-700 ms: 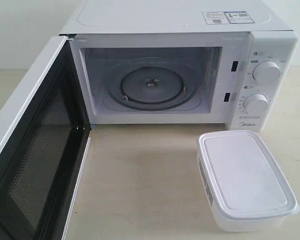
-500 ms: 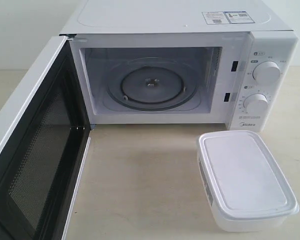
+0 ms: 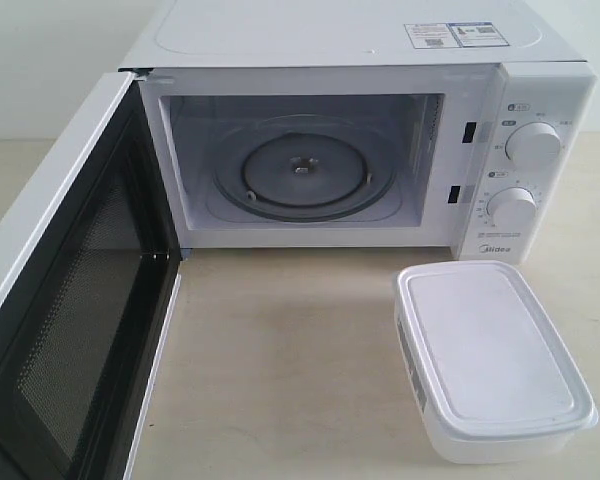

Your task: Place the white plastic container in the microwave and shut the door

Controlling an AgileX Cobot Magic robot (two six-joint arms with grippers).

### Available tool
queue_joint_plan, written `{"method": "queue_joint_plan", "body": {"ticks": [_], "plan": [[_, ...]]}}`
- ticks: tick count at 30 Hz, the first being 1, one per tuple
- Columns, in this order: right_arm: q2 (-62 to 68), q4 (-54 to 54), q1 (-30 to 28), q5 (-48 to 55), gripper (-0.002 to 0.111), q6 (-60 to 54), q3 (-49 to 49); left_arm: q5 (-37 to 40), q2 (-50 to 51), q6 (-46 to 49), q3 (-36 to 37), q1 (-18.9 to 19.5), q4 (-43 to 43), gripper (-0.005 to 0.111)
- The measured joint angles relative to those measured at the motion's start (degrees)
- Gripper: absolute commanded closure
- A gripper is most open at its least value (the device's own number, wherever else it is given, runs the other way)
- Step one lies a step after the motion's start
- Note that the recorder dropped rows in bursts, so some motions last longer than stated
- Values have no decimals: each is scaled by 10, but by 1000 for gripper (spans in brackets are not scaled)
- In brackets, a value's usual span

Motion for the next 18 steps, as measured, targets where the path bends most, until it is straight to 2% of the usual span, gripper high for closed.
{"method": "queue_joint_plan", "body": {"ticks": [3, 8, 18], "plan": [[0, -47, 0, -18, 108, -72, 0, 0, 0, 0, 0, 0, 0, 102], [0, -54, 0, -152, 108, -86, 0, 0, 0, 0, 0, 0, 0, 102], [0, -54, 0, -172, 108, -98, 0, 0, 0, 0, 0, 0, 0, 102]]}}
